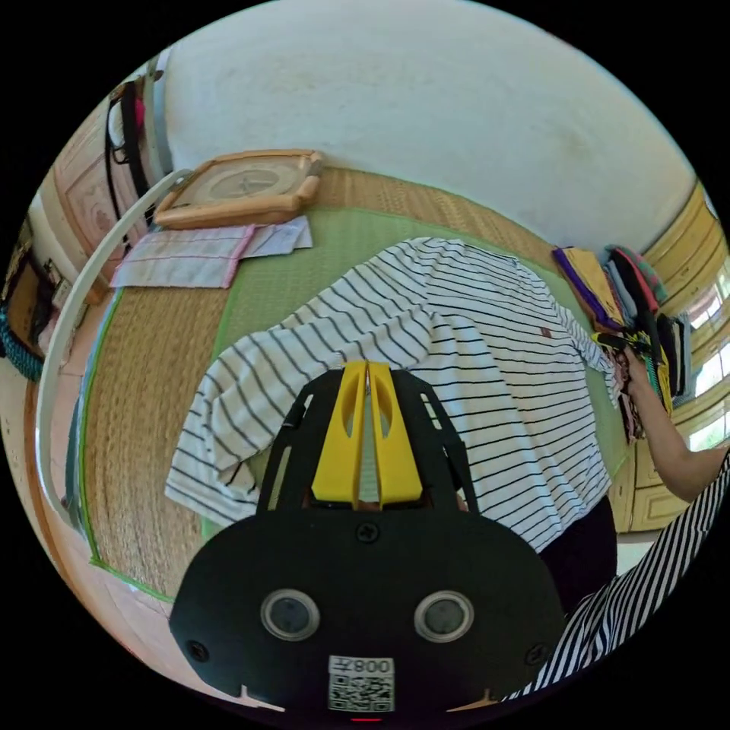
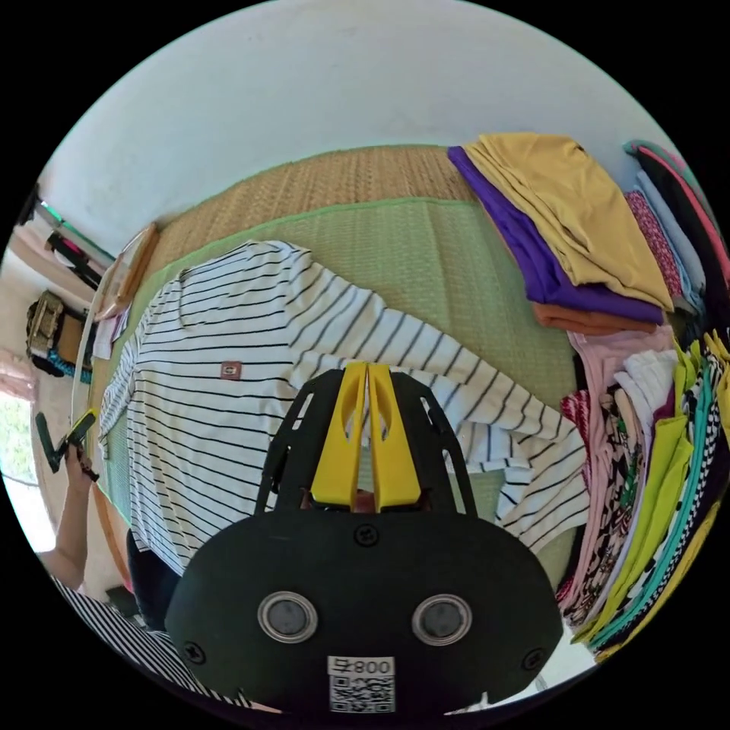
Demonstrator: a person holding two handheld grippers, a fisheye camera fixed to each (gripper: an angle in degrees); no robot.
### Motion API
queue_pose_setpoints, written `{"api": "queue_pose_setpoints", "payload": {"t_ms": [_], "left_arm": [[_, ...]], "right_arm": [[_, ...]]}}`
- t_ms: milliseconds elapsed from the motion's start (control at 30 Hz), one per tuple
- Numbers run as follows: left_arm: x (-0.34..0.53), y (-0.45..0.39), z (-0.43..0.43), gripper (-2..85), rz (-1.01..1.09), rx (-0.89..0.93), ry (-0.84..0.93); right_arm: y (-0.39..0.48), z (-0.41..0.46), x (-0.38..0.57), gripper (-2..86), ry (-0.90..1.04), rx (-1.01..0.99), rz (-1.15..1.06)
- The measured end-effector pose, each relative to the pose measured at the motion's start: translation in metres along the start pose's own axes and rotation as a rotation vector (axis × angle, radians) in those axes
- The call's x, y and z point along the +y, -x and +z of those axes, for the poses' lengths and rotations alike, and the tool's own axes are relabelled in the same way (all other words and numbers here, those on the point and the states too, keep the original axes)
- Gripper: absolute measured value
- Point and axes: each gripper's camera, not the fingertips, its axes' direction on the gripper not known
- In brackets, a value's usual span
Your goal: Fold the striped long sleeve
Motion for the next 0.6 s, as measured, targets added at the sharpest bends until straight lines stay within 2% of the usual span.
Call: {"api": "queue_pose_setpoints", "payload": {"t_ms": [133,300,467,600], "left_arm": [[-0.029,-0.019,0.057,0.1,0.046,0.098,0.052],[-0.053,-0.011,0.101,0.1,0.042,0.048,0.097],[-0.049,0.008,0.097,0.2,0.006,0.069,0.062],[-0.016,0.015,0.078,0.1,-0.006,0.165,0.031]], "right_arm": [[0.037,0.039,-0.029,-0.5,0.037,-0.007,-0.069],[0.032,0.068,-0.076,-0.4,0.06,0.016,-0.085],[0.023,0.066,-0.107,-0.4,0.074,-0.007,-0.097],[0.025,0.049,-0.092,-0.4,0.043,-0.021,-0.11]]}}
